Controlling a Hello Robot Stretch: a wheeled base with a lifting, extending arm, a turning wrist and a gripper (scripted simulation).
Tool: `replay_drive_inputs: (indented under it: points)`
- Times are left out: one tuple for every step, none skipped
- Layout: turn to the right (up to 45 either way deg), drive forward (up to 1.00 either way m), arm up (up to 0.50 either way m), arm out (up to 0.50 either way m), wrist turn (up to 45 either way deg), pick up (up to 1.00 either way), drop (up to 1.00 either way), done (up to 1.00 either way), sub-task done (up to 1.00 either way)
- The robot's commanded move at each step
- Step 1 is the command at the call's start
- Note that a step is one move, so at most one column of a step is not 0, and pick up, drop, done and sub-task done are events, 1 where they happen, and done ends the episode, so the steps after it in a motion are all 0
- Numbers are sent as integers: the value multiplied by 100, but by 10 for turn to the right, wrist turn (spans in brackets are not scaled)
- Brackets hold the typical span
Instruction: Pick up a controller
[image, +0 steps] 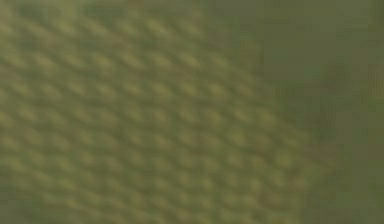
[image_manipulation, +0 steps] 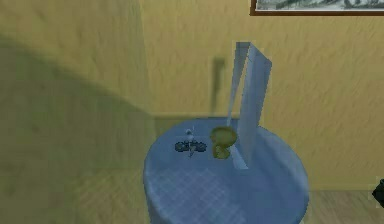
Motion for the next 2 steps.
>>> replay_drive_inputs:
  points:
    - [0,0,50,0,0,0,0,0,0]
    - [0,0,38,0,0,0,0,0,0]
